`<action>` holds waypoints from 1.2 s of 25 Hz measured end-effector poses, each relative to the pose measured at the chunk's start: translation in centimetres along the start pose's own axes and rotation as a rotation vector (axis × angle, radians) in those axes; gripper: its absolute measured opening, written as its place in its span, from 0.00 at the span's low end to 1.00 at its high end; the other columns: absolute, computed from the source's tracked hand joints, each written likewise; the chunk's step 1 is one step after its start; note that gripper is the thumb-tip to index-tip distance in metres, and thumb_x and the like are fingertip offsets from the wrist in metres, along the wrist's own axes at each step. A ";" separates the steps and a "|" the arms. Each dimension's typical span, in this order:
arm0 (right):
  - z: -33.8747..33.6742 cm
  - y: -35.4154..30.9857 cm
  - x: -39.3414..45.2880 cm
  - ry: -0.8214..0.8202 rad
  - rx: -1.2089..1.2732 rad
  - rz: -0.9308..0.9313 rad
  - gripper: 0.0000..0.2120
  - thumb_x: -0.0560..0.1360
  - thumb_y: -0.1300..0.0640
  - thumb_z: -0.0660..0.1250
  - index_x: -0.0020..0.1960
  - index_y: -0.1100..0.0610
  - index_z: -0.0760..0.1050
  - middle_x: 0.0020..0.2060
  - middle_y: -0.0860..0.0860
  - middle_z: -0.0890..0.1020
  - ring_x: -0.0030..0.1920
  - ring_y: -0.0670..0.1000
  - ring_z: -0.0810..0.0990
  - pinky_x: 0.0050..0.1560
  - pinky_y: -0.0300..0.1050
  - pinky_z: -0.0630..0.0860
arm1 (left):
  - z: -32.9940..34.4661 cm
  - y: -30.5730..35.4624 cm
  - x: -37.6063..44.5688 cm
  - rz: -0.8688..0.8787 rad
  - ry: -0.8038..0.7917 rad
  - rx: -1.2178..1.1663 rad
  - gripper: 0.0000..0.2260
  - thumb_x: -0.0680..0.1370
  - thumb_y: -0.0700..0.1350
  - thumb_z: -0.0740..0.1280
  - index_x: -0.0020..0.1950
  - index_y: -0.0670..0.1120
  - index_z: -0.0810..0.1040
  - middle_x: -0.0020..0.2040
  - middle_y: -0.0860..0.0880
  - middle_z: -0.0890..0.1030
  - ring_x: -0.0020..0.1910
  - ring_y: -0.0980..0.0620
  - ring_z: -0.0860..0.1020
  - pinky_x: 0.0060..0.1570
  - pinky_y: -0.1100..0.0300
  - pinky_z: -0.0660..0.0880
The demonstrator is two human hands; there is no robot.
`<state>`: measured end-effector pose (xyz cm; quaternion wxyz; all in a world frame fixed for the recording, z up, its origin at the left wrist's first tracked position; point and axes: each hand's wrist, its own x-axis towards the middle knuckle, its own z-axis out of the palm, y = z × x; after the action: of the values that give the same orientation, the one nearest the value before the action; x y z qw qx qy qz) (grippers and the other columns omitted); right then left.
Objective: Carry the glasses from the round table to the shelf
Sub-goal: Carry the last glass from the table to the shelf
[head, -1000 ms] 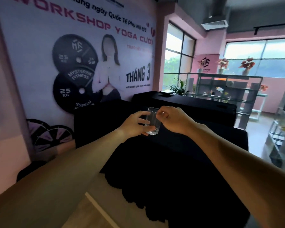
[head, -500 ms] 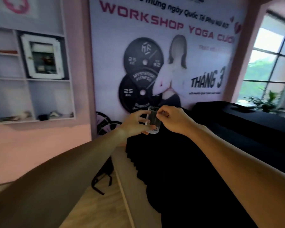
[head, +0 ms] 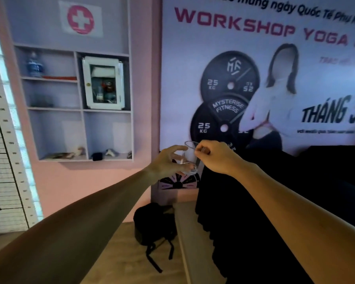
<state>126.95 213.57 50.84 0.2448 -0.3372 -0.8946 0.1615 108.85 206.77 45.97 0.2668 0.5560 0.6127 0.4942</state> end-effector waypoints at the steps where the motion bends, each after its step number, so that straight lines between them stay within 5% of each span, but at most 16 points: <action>1: 0.4 0.3 2.0 0.003 0.005 -0.006 0.05 0.79 0.50 0.63 0.50 0.46 0.77 0.46 0.46 0.82 0.44 0.46 0.79 0.43 0.39 0.72 | -0.8 -0.6 1.7 -0.009 0.014 -0.010 0.35 0.57 0.56 0.82 0.63 0.58 0.77 0.56 0.47 0.83 0.57 0.50 0.81 0.60 0.45 0.78; 4: 2.0 1.7 7.9 -0.011 0.017 -0.037 0.06 0.79 0.51 0.63 0.52 0.48 0.78 0.45 0.46 0.80 0.44 0.46 0.79 0.40 0.35 0.71 | -2.7 -2.8 6.7 -0.017 0.029 -0.011 0.32 0.61 0.52 0.82 0.63 0.58 0.77 0.56 0.47 0.83 0.54 0.47 0.83 0.56 0.45 0.80; 9: 5.4 5.4 19.4 -0.050 0.030 -0.093 0.07 0.80 0.50 0.63 0.54 0.48 0.78 0.45 0.45 0.79 0.45 0.45 0.79 0.40 0.35 0.70 | -5.5 -6.6 16.2 -0.024 0.090 0.003 0.29 0.68 0.44 0.80 0.67 0.53 0.74 0.55 0.47 0.84 0.46 0.50 0.84 0.36 0.65 0.78; 12: 7.0 7.7 26.0 -0.068 0.061 -0.143 0.07 0.80 0.51 0.63 0.55 0.49 0.78 0.43 0.44 0.78 0.42 0.43 0.78 0.39 0.35 0.70 | -6.7 -8.5 21.7 -0.043 0.139 -0.008 0.29 0.69 0.43 0.79 0.67 0.51 0.74 0.54 0.48 0.83 0.43 0.52 0.83 0.31 0.69 0.75; 17: 10.0 8.8 37.5 -0.095 0.132 -0.232 0.07 0.80 0.53 0.63 0.54 0.51 0.78 0.42 0.45 0.78 0.41 0.42 0.77 0.38 0.32 0.69 | -11.1 -11.5 29.9 -0.083 0.257 0.003 0.28 0.69 0.44 0.79 0.67 0.52 0.74 0.55 0.47 0.82 0.42 0.49 0.85 0.32 0.68 0.77; 21: 13.9 7.3 45.3 -0.134 0.169 -0.314 0.08 0.81 0.53 0.63 0.56 0.54 0.78 0.45 0.47 0.79 0.46 0.48 0.78 0.48 0.39 0.73 | -16.5 -14.5 34.4 -0.106 0.334 0.064 0.28 0.70 0.41 0.77 0.68 0.48 0.74 0.57 0.43 0.81 0.42 0.49 0.83 0.33 0.66 0.79; 27: 21.5 1.9 56.5 -0.173 0.205 -0.411 0.09 0.81 0.52 0.63 0.56 0.54 0.78 0.48 0.49 0.81 0.47 0.48 0.78 0.43 0.35 0.71 | -27.5 -20.1 38.7 -0.113 0.451 0.139 0.28 0.70 0.44 0.78 0.67 0.50 0.74 0.54 0.48 0.82 0.41 0.54 0.83 0.34 0.67 0.80; 30: 25.3 -2.0 61.9 -0.190 0.210 -0.456 0.10 0.80 0.51 0.64 0.57 0.54 0.79 0.52 0.52 0.83 0.50 0.51 0.80 0.51 0.42 0.76 | -34.0 -22.7 40.3 -0.119 0.498 0.146 0.28 0.70 0.41 0.78 0.68 0.48 0.74 0.55 0.44 0.82 0.41 0.53 0.83 0.33 0.66 0.79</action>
<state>71.69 251.22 51.21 0.2237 -0.0828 -0.9447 0.2252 59.90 236.72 46.98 0.0954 0.3980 0.7250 0.5539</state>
